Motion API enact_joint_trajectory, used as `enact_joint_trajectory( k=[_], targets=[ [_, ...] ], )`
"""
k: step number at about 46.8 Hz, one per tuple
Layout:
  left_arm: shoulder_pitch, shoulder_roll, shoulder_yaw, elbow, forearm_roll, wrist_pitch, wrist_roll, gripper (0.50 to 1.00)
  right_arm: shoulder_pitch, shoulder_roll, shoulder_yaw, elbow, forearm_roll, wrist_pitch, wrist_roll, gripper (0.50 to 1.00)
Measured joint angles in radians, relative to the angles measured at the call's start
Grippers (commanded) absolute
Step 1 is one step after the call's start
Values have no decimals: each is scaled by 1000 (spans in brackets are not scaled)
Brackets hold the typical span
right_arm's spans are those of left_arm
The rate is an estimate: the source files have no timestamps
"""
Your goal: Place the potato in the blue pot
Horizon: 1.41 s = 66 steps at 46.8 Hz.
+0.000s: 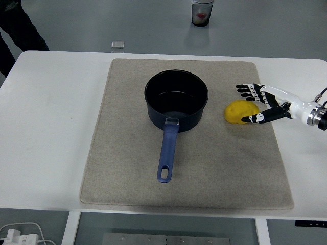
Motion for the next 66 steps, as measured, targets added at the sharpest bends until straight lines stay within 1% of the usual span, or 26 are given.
enact_joint_trajectory(
  k=[6,11,20,23,29,31,34,37,40,42,44,45,48,52,66],
  targets=[
    [0,0,0,0,0,0,0,996,-7,7,1,-1,-1,-14,0,940],
    [0,0,0,0,0,0,0,996,-9,18,1,-1,-1,-36,8,903],
    [0,0,0,0,0,0,0,996,-27,27,-3,-5,-2,-64,12,870],
    [0,0,0,1,0,0,0,996,-33,34,-4,-6,-2,-69,12,864],
    [0,0,0,3,-1,0,0,996,-37,41,-3,-11,-2,-72,16,825],
    [0,0,0,3,-1,0,0,996,-37,42,-3,-12,-2,-72,18,787],
    [0,0,0,3,-1,0,0,996,-39,44,-3,-14,-2,-72,20,744],
    [0,0,0,3,-1,0,0,996,-41,46,-4,-16,-2,-72,20,662],
    [0,0,0,2,-1,0,0,996,-43,46,-4,-17,-2,-72,20,601],
    [0,0,0,2,0,0,0,996,-44,46,-4,-18,-2,-76,21,570],
    [0,0,0,2,0,0,0,996,-44,47,-4,-18,-2,-85,21,515],
    [0,0,0,2,0,0,0,996,-44,47,-4,-18,-2,-91,21,500],
    [0,0,0,2,0,0,0,996,-44,49,-4,-18,-2,-108,20,500],
    [0,0,0,1,0,0,0,996,-44,52,-5,-19,-2,-115,20,500],
    [0,0,0,1,-1,0,0,996,-30,49,12,-18,2,-106,17,500]
  ],
)
